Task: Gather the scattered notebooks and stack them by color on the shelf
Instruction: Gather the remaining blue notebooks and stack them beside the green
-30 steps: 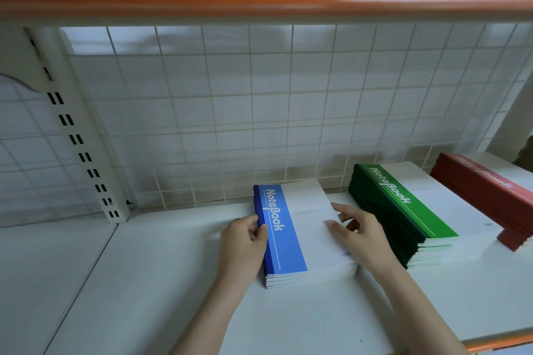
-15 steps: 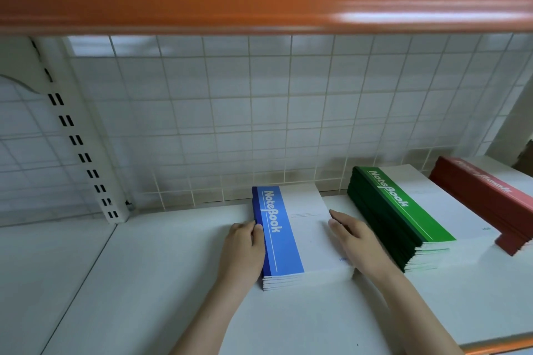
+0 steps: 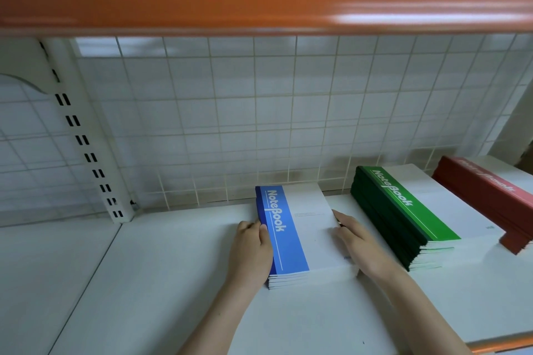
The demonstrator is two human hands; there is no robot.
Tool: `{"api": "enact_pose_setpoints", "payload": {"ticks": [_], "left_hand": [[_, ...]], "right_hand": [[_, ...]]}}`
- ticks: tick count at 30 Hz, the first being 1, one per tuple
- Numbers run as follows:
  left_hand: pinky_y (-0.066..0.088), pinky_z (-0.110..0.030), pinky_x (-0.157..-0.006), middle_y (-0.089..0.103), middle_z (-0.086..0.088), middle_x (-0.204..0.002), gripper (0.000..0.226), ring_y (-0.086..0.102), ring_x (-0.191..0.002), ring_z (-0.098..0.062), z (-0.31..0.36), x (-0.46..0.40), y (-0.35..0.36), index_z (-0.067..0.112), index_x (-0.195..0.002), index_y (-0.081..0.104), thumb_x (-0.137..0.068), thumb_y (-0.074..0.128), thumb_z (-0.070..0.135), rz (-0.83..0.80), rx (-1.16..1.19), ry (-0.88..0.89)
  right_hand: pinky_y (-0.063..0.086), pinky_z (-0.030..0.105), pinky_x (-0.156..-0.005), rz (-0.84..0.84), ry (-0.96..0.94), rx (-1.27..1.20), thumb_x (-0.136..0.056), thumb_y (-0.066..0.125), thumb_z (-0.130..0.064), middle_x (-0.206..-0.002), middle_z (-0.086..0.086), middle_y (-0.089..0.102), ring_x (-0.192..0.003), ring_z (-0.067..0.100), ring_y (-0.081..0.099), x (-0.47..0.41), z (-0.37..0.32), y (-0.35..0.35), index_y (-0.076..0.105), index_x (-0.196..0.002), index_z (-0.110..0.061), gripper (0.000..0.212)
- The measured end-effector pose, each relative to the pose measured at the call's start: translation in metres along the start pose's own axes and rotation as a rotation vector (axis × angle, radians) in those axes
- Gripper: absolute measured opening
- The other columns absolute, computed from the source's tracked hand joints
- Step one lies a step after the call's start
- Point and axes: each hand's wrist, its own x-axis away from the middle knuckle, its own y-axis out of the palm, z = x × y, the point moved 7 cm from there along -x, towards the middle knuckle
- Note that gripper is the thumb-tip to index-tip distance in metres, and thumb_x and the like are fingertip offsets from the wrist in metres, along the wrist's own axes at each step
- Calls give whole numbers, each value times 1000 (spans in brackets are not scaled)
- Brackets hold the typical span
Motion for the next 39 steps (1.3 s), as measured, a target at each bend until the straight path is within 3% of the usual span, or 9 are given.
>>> {"api": "enact_pose_setpoints", "payload": {"ticks": [10, 16, 19, 23, 26, 32, 34, 36, 39], "left_hand": [[24, -21, -65, 50, -11, -100, 39, 42, -71, -6, 1, 0, 0, 15, -64, 37, -103, 32, 20, -56, 43, 5], [27, -21, -65, 50, -15, -106, 32, 43, -76, -9, 0, 4, 0, 16, -71, 42, -102, 36, 23, -94, 100, -1], [34, -16, -73, 49, -7, -108, 16, 46, -88, -3, 1, 9, 5, 22, -91, 55, -96, 49, 36, -180, 172, -7], [37, -17, -84, 49, 1, -114, 46, 34, -112, -6, 5, 14, 11, 25, -108, 53, -77, 62, 57, -296, 72, 27], [39, -21, -89, 48, 0, -118, 51, 32, -116, -10, 7, 14, 12, 24, -109, 54, -74, 64, 60, -292, 21, 13], [38, -29, -97, 43, 6, -100, 27, 37, -116, -12, 6, 11, 7, 20, -94, 55, -86, 61, 45, -249, 86, -38], [37, -29, -96, 42, 10, -100, 17, 40, -115, -14, 6, 11, 3, 25, -93, 53, -90, 57, 41, -231, 111, -32], [38, -33, -99, 43, 8, -106, 16, 45, -114, -19, 5, 9, -3, 28, -101, 51, -92, 54, 41, -204, 104, -19], [36, -35, -103, 36, 3, -117, 45, 45, -117, -25, 2, 8, -13, 18, -129, 44, -93, 52, 43, -170, 4, 11]], "right_hand": [[43, 8, -48, 16, 30, -4, -98, 37, -11, -97, -35, 51, -81, -18, 53, 3, -6, 0, 54, -83, -54, 48], [41, 11, -50, 20, 60, 41, -99, 37, -17, -116, -15, 48, -89, -11, 49, 3, -7, 1, 47, -92, -53, 39], [42, 14, -54, 22, 62, 32, -98, 38, -17, -119, -14, 50, -91, -10, 50, 5, -6, 1, 50, -96, -52, 36], [45, 9, -52, -10, 65, 22, -96, 45, -21, -108, -16, 57, -77, -15, 56, 6, -3, 2, 54, -91, -50, 30], [44, 11, -54, -32, 89, -3, -96, 47, -28, -112, -21, 53, -81, -17, 55, 6, 1, 1, 48, -110, -46, 22], [47, 15, -52, 20, 93, 46, -98, 48, -31, -134, -12, 43, -101, 2, 51, 5, -5, -6, 32, -145, -27, 50], [55, 23, -68, 46, 22, 173, -99, 46, -31, -146, -3, 36, -121, 13, 45, 6, -17, -9, 28, -148, -19, 54], [40, 28, -102, 69, -107, 374, -99, 45, -30, -152, 2, 31, -135, 16, 34, 8, -33, -8, 25, -149, -15, 57], [20, 18, -108, 80, -236, 558, -99, 44, -32, -153, 1, 30, -139, 15, 30, 12, -51, 4, 26, -149, -13, 57]]}}
